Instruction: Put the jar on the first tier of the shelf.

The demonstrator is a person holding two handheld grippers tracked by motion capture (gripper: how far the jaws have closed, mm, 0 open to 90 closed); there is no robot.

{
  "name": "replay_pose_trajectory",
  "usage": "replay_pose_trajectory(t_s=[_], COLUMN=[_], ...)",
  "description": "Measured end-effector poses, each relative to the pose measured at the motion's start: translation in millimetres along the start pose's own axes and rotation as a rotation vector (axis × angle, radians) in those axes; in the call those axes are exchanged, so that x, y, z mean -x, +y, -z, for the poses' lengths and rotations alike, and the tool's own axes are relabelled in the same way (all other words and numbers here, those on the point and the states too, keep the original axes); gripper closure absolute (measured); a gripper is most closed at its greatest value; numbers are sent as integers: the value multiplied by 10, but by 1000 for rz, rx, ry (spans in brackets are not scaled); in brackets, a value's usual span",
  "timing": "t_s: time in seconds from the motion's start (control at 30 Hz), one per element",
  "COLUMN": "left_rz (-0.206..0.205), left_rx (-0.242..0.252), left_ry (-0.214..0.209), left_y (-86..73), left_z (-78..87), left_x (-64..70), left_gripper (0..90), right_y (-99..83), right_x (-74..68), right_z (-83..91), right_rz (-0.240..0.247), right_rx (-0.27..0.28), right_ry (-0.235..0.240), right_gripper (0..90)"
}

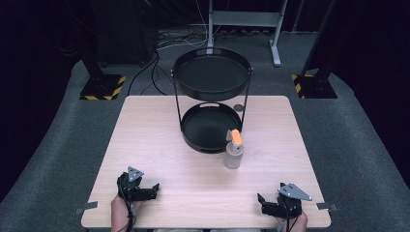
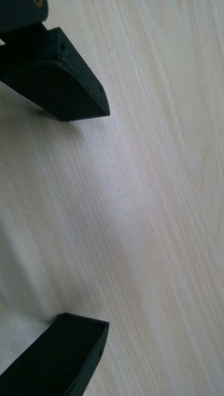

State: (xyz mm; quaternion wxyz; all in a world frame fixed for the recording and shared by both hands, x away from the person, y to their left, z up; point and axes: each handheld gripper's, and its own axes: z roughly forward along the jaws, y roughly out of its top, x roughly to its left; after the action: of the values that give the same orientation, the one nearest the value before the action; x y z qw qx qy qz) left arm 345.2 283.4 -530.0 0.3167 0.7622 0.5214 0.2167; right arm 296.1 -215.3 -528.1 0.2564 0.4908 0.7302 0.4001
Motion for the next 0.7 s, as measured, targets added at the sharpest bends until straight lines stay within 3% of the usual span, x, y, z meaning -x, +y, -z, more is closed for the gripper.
replay_pose_trajectory(t_s=[0.7], left_rz=[0], left_rx=[1], left_ry=[0], left_y=[1], left_z=[-2], left_x=[0], left_gripper=[4], right_y=[39], right_x=[-6], right_z=[-34], right_rz=[10], right_rx=[-39], right_ry=[-5], right_gripper=[19])
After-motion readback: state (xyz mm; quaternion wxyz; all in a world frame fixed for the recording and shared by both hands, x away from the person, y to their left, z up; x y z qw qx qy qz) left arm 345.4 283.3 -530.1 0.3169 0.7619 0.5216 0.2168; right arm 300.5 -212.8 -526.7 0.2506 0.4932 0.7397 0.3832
